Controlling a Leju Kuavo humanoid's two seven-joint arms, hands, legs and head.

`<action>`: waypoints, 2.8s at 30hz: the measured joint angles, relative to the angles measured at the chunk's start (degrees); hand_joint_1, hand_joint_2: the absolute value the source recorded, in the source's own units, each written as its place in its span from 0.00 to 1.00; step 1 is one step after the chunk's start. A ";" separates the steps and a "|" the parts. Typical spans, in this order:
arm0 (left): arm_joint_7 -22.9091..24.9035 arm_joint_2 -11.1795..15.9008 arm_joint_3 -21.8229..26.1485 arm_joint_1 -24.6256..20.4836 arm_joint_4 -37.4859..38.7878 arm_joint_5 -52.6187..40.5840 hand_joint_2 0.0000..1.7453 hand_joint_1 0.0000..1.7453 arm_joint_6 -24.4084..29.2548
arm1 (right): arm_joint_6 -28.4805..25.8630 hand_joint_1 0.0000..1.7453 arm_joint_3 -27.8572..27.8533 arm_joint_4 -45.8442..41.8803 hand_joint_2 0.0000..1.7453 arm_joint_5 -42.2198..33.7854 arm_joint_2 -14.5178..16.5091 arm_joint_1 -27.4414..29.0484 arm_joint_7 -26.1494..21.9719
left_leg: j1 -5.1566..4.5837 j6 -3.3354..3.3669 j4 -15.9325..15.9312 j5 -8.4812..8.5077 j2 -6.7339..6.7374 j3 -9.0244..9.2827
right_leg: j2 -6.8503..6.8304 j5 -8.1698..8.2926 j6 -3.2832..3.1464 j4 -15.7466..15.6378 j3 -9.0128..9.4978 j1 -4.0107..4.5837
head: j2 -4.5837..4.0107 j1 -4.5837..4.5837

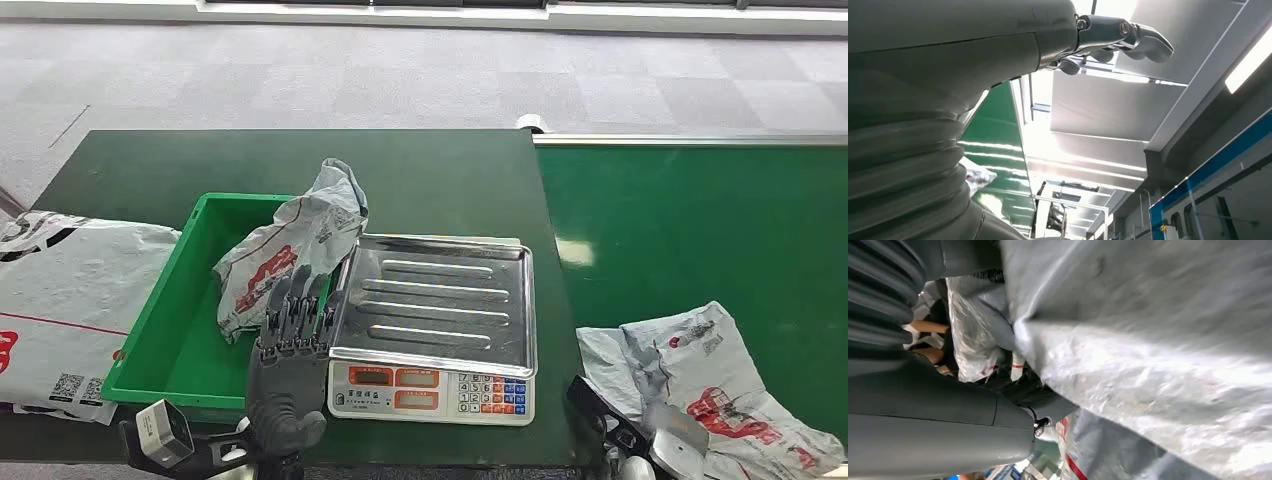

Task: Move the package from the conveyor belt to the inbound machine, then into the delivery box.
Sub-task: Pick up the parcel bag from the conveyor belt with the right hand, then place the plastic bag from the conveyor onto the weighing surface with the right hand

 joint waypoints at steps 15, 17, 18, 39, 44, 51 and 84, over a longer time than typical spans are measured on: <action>0.00 -0.53 0.99 0.05 0.38 1.26 1.00 0.00 -2.39 | 13.21 1.00 -0.02 -30.21 1.00 -2.69 1.07 5.46 -9.17 | -0.01 0.06 0.00 -0.09 0.03 0.05 | 0.04 -0.03 0.02 0.00 -0.01 -0.07 | 0.00 -0.02; 0.00 -0.70 1.00 -0.26 0.68 1.28 1.00 0.00 -2.64 | 13.21 1.00 -0.02 -34.96 1.00 -4.10 1.71 5.23 -11.95 | -0.01 0.06 0.01 -0.09 0.07 0.10 | 0.07 -0.03 0.02 0.00 0.04 -0.04 | 0.00 -0.01; 0.00 -0.77 1.02 -0.35 0.80 1.29 1.00 0.00 -2.73 | 13.21 1.00 -0.03 -36.54 1.00 -4.34 1.95 5.22 -12.30 | -0.01 0.06 0.01 -0.09 0.07 0.11 | 0.07 -0.03 0.02 0.00 0.06 -0.04 | 0.00 -0.01; 0.00 -1.25 1.10 -4.10 3.55 1.31 1.00 0.00 -1.74 | 13.21 1.00 -8.04 -43.81 1.00 -24.05 6.78 -10.32 -49.05 | 0.00 0.07 0.00 -0.14 1.06 0.38 | 1.03 0.20 0.00 0.00 0.07 -0.07 | 0.00 0.01; 0.01 -1.22 1.06 -5.96 4.46 3.11 1.00 0.00 -1.80 | 13.21 1.00 -2.69 -30.30 1.00 -7.54 7.04 -20.95 -40.24 | 0.00 -0.01 0.00 0.06 1.20 0.38 | 1.22 0.44 -0.05 0.02 -0.01 -0.04 | 0.00 -0.01; 0.08 -1.21 0.03 -10.46 7.71 4.46 1.00 0.00 -0.93 | 13.21 1.00 21.82 -0.31 1.00 -0.29 -1.76 -42.49 1.90 | -0.02 -0.01 0.00 0.54 1.20 0.05 | 1.20 0.91 -0.13 0.10 -0.44 -0.06 | 0.00 0.01; 0.13 -0.74 -4.05 -18.71 15.84 7.28 1.00 0.00 0.64 | 13.21 1.00 34.84 38.93 1.00 -5.48 8.06 -56.62 -31.21 | 0.07 -0.25 -0.03 0.76 0.20 -0.30 | 0.28 0.81 -0.29 0.12 -0.51 0.10 | 0.00 -0.01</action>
